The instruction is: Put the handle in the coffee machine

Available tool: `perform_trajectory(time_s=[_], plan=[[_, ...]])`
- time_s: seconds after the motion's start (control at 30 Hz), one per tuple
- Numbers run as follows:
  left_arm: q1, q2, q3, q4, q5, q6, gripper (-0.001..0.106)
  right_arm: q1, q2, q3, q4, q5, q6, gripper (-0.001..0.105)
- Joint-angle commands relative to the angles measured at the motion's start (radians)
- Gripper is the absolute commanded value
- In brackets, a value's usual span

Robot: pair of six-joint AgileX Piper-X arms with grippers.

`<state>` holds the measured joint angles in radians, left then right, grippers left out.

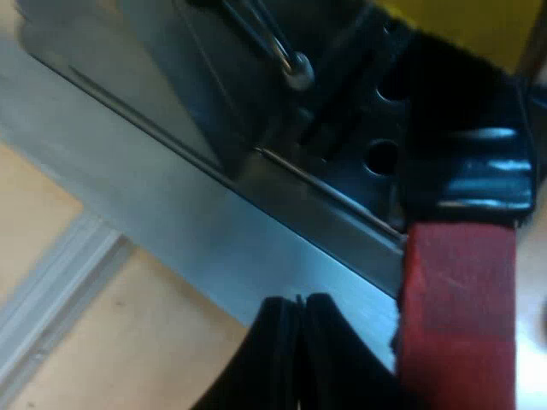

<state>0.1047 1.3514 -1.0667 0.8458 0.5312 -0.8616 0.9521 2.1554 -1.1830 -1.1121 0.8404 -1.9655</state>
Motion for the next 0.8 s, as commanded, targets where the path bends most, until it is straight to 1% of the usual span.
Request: perform_trajectory(time_s=[0.03,0.07,0.17,0.23,0.33,0.47,0.53,0.7,0.8], plan=[[-0.009,-0.005,-0.008,0.019,-0.002,-0.016,0.001,-0.006,-0.022,-0.017,-0.074,-0.011,-0.012,0.039],[-0.009,-0.005,-0.012,0.025,-0.003,-0.016,0.001,-0.006,-0.022,-0.017,-0.074,-0.011,-0.012,0.039],[-0.009,-0.005,-0.046,0.106,0.014,-0.016,0.001,-0.006,-0.022,-0.017,-0.074,-0.011,-0.012,0.039],[-0.009,-0.005,-0.081,0.179,0.069,-0.014,0.001,-0.006,-0.022,-0.017,-0.074,-0.011,-0.012,0.039],[-0.009,-0.005,-0.101,0.214,0.112,-0.023,0.001,-0.006,-0.022,-0.017,-0.074,-0.011,-0.012,0.039],[-0.009,-0.005,-0.100,0.254,0.119,-0.027,0.001,-0.006,-0.022,-0.017,-0.074,-0.011,-0.012,0.039],[-0.009,-0.005,-0.100,0.292,0.144,-0.017,0.001,-0.006,-0.022,-0.017,-0.074,-0.011,-0.012,0.039],[-0.009,-0.005,-0.100,0.328,0.166,-0.012,0.001,-0.006,-0.022,-0.017,-0.074,-0.011,-0.012,0.039],[-0.014,-0.005,-0.098,0.361,0.202,-0.012,0.001,-0.006,-0.022,-0.017,-0.074,-0.011,-0.012,0.039]])
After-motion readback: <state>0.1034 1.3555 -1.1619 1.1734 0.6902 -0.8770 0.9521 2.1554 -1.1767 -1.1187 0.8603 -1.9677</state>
